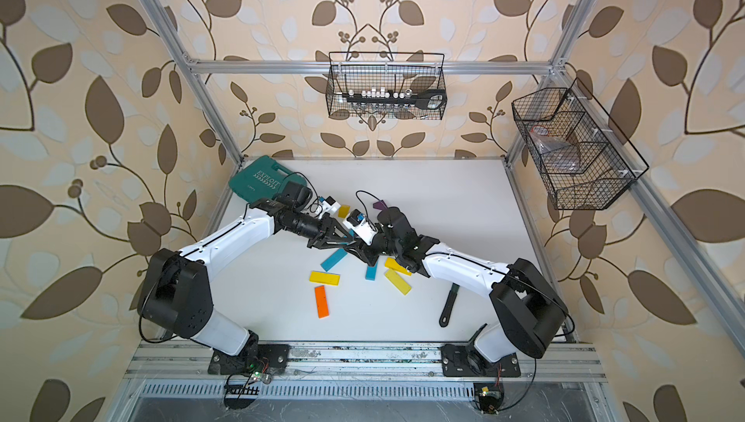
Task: Assemble a small pinwheel with building blocks
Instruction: Pick up the building block from the center of the board.
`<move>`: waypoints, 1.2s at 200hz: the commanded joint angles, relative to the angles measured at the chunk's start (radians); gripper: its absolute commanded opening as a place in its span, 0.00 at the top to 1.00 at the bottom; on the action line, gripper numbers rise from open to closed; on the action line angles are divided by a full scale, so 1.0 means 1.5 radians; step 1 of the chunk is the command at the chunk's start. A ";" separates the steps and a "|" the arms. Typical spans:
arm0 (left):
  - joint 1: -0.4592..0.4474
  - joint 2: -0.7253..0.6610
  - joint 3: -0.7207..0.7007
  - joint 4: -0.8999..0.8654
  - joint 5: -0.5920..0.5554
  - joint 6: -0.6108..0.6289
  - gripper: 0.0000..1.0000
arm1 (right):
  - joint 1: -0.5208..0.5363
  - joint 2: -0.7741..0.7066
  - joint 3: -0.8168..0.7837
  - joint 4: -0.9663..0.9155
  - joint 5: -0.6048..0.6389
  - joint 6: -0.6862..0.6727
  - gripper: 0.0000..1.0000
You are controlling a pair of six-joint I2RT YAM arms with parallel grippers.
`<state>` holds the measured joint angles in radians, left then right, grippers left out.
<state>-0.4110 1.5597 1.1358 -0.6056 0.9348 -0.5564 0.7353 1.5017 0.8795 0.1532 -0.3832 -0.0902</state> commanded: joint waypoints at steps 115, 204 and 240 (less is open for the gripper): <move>0.117 0.134 -0.082 0.038 -0.107 -0.021 0.96 | 0.007 -0.030 -0.067 0.001 0.040 0.074 0.23; 0.080 0.019 -0.130 0.163 0.054 -0.006 0.97 | -0.006 0.019 -0.032 0.062 0.021 -0.048 0.00; 0.043 -0.016 -0.141 0.220 0.079 -0.012 0.96 | -0.032 0.062 0.002 0.077 -0.073 -0.073 0.01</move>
<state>-0.3180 1.5887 0.9401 -0.3599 0.9825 -0.5812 0.7067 1.5520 0.8330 0.2153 -0.4084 -0.1398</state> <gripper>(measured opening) 0.316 0.995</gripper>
